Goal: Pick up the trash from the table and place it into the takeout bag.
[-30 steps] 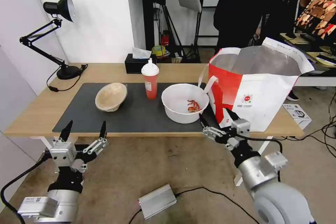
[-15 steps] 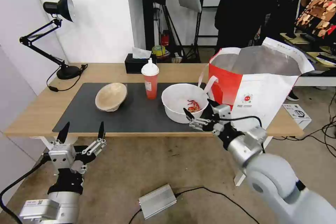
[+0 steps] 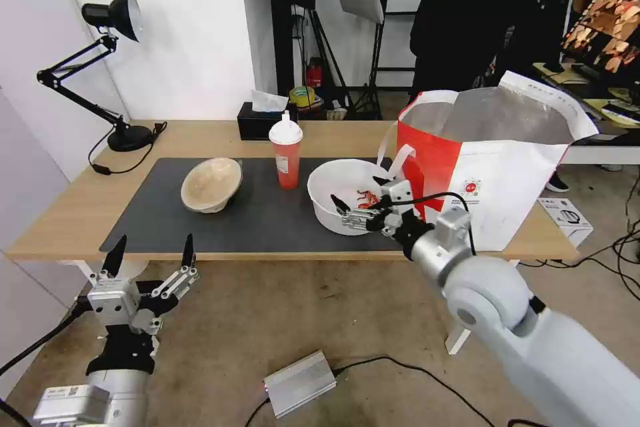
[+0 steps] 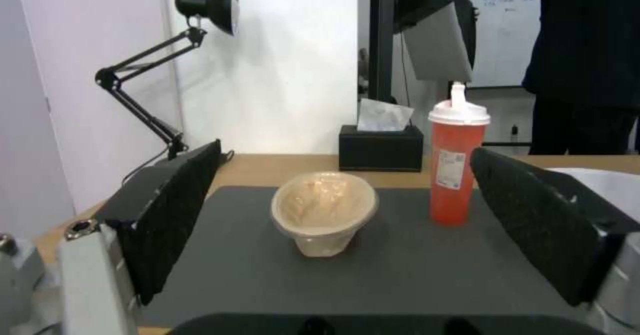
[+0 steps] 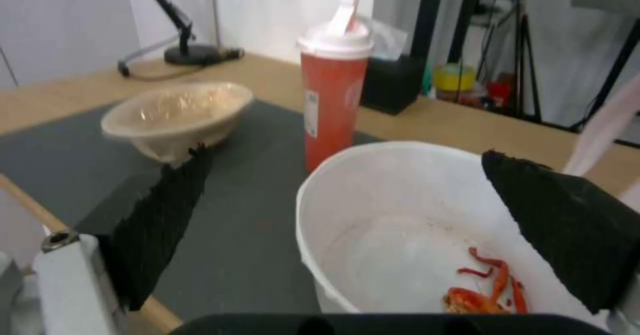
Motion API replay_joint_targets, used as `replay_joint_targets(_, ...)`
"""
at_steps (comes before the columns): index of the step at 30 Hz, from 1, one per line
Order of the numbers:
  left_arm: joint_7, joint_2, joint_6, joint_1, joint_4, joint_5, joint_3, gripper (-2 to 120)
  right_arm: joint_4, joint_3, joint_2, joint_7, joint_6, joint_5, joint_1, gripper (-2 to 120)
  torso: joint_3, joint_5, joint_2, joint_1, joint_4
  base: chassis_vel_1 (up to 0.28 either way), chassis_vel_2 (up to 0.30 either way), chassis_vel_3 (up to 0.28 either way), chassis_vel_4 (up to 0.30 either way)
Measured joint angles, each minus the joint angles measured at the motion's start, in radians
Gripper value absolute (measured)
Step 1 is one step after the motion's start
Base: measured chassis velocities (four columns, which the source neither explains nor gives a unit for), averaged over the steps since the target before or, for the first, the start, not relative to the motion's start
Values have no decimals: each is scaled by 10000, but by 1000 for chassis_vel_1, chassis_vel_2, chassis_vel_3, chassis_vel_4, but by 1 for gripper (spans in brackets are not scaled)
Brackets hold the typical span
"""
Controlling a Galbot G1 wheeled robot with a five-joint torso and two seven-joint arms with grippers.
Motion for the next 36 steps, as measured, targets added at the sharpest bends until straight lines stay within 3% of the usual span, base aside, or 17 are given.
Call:
replay_joint_targets(8, -1, -7, 0, 14, 0, -1, -41, 100, -848, -1367, -82, -2, -488, 971, 1845, 100, 1, 0, -1, 0, 1, 0, 0, 0, 0)
replay_joint_targets(17, -8, 22, 37, 12, 0, -43, -52, 100, -1268, -2013, 313, 844, -2461, 2275, 2899, 100, 0, -1, 0, 0, 1, 0, 0, 0, 0)
replay_joint_targets(36, -16, 23, 57, -41, 0, -64, 55, 100, -2256, -2615, 870, 1830, -3018, 2929, 3346, 100, 0, 0, 0, 0, 1, 0, 0, 0, 0)
